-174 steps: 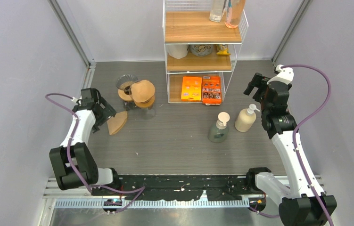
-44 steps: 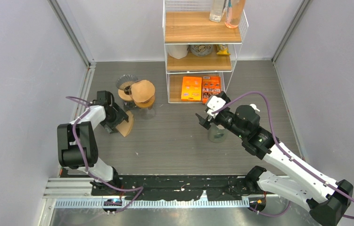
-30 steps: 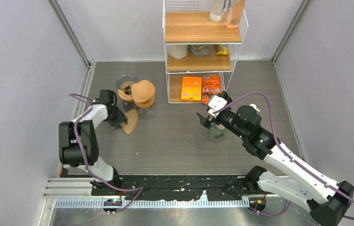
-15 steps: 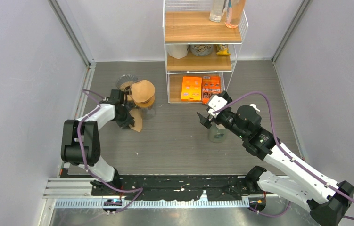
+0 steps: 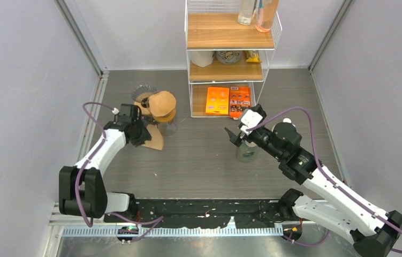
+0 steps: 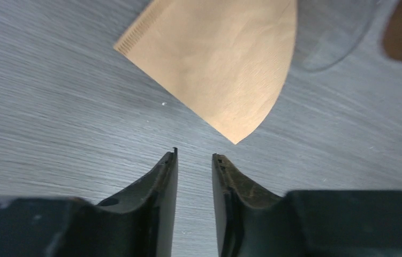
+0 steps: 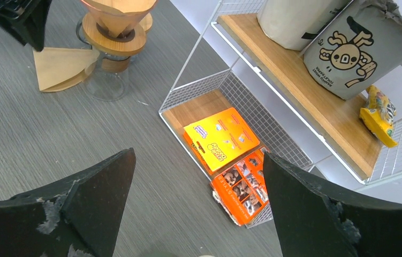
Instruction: Place the coffee filter in the dripper
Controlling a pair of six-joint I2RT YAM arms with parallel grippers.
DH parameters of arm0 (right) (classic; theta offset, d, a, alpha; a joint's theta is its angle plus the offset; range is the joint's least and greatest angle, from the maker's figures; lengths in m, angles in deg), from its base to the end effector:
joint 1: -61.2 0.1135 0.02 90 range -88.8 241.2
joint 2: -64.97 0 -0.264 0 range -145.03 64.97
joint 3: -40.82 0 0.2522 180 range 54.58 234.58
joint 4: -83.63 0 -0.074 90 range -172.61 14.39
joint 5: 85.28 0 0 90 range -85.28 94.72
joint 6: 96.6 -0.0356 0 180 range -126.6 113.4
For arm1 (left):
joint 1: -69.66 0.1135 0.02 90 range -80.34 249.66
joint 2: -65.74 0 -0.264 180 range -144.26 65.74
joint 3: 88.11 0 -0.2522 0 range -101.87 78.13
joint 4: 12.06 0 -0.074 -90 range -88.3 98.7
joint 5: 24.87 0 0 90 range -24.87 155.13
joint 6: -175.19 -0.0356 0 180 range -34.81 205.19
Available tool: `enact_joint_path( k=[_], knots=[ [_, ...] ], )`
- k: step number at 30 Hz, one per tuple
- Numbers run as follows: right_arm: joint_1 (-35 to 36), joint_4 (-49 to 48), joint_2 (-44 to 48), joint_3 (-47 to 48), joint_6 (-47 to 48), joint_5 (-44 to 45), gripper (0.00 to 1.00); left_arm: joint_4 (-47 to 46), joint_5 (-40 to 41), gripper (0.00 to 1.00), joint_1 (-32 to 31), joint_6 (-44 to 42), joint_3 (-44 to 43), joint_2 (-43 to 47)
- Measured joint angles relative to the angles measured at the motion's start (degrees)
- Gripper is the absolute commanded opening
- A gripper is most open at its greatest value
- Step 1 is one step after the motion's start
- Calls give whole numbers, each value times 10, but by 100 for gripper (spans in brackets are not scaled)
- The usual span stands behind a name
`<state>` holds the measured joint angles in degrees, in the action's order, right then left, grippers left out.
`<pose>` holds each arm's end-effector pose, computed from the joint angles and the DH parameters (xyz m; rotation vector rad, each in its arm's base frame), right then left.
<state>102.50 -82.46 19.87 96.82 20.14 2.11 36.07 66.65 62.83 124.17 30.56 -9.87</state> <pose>0.1422 0.1271 0.3424 -0.9399 1.3296 0.2325 0.2479 -0.0287 0.2099 -0.7502 2.5720 -0.2233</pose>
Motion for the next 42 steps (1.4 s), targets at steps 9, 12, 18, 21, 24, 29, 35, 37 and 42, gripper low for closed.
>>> enact_joint_path(
  k=[9, 12, 18, 21, 24, 29, 35, 37, 42],
  knots=[
    [0, -5, 27, -17, -1, -1, 95, -106, -15, 28, 51, 61, -40, -113],
    [0, -5, 29, -17, -1, -1, 95, -119, -29, 26, 49, 82, -42, -167],
    [0, -6, 31, -17, -2, -6, 96, -105, -4, 26, 22, 93, -50, -172],
    [0, -6, 31, -17, -2, -8, 96, -97, 0, 26, 3, 95, -35, -155],
    [0, -6, 31, -17, -3, -11, 95, -80, 5, 26, -18, 98, -7, -129],
    [0, -6, 31, -17, -6, -12, 96, -60, 15, 26, -79, 107, 45, -79],
    [0, -6, 31, -17, -16, -13, 95, -59, 17, 28, -181, 147, 122, 13],
    [0, -6, 31, -17, -21, -14, 96, -52, 25, 29, -231, 162, 141, 43],
    [0, -5, 31, -17, -46, -12, 95, -35, 46, 33, -325, 177, 149, 110]
  ],
)
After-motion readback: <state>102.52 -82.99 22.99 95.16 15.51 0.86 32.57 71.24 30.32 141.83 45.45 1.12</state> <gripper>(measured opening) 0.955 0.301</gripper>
